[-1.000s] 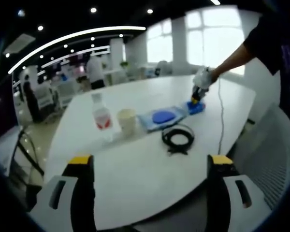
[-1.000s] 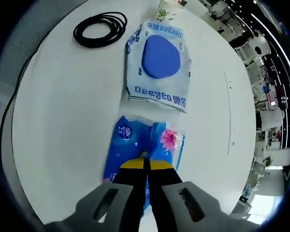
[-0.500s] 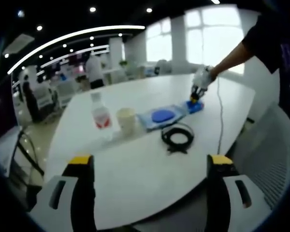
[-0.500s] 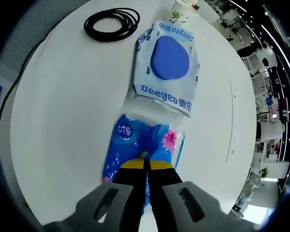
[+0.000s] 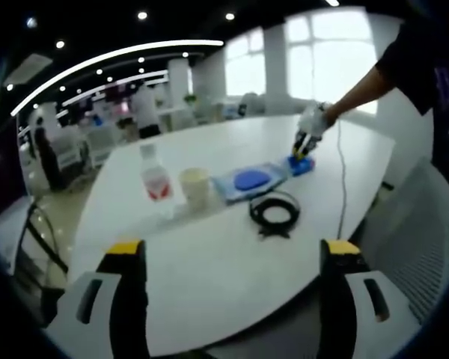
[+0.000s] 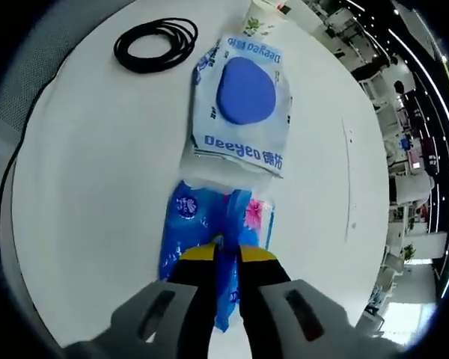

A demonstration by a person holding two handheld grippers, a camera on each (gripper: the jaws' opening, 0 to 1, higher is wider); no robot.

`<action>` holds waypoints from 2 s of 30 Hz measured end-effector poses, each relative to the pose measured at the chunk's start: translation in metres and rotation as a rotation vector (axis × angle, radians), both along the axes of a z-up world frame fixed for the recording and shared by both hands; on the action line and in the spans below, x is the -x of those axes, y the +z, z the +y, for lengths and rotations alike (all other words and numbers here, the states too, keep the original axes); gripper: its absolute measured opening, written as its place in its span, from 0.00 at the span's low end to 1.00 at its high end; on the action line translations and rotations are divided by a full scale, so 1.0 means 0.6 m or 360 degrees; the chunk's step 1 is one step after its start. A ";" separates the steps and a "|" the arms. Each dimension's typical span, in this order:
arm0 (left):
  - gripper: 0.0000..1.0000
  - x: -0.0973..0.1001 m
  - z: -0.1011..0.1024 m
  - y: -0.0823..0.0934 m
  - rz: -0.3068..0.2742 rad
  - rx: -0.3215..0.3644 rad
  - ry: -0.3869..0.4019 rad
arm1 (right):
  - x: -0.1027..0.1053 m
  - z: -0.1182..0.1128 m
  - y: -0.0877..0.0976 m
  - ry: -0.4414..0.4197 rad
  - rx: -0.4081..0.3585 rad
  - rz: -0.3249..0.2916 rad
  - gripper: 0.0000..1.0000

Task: Arrange the tabletop items into an orderly group along one side of the table until the central work area is clear of visible clutter.

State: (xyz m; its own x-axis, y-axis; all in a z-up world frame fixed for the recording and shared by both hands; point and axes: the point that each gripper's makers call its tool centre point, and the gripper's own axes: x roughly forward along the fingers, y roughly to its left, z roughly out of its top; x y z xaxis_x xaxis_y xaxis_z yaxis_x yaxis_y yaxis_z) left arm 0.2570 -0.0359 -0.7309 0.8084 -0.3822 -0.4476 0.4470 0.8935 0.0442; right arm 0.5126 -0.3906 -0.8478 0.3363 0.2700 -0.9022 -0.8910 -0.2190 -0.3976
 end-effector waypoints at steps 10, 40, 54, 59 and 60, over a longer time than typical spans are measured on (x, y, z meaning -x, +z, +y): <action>0.94 0.000 -0.002 0.006 -0.0023 0.0019 0.0000 | 0.013 0.003 0.031 -0.0297 -0.0266 0.0005 0.25; 1.00 0.006 -0.014 0.006 -0.0018 0.0054 -0.0066 | 0.161 0.129 0.096 -0.0408 -0.0801 0.0183 0.61; 1.00 0.007 -0.017 0.006 -0.0006 0.0050 -0.0089 | 0.227 0.197 0.066 -0.0331 -0.0914 0.0312 0.64; 1.00 0.007 -0.017 0.006 -0.0005 0.0043 -0.0091 | 0.242 0.223 0.056 -0.0306 -0.0968 0.0350 0.65; 1.00 0.007 -0.016 0.006 -0.0007 0.0043 -0.0090 | 0.244 0.227 0.055 -0.0304 -0.0979 0.0354 0.65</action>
